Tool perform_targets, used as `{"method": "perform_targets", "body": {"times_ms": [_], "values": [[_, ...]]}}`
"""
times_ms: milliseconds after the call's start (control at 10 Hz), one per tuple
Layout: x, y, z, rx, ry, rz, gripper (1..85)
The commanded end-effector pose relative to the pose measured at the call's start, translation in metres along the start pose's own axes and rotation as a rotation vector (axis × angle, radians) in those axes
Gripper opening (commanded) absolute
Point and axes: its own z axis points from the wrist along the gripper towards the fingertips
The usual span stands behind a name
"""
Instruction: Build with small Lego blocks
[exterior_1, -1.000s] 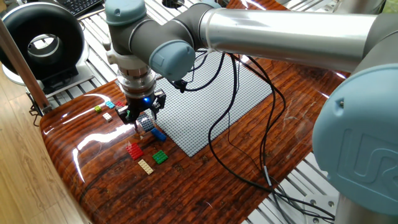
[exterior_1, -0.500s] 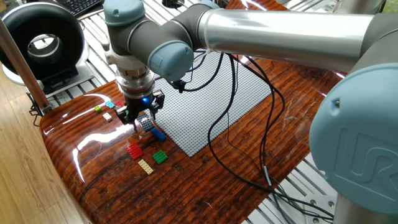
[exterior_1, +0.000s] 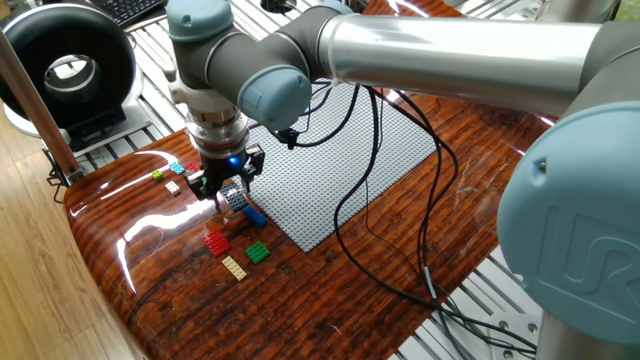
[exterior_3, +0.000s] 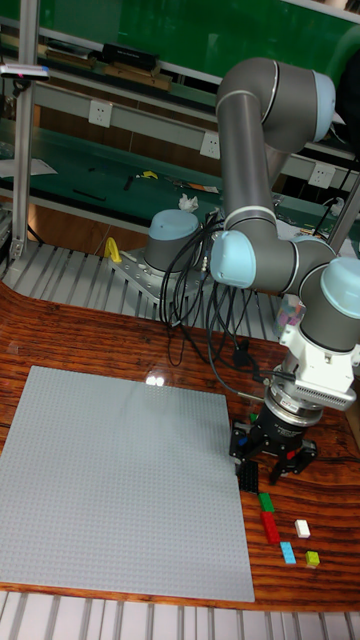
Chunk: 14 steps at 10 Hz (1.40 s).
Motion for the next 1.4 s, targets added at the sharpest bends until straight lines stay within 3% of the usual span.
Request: {"method": "perform_targets", "body": {"times_ms": [0,500,1300], "values": [[0.000,0.004,0.000,-0.014,0.004,0.006,55.0],[0.000,0.018,0.000,-0.016,0.001,0.012,55.3],[-0.001,0.006,-0.005,-0.035,0.016,0.008,53.7]]}}
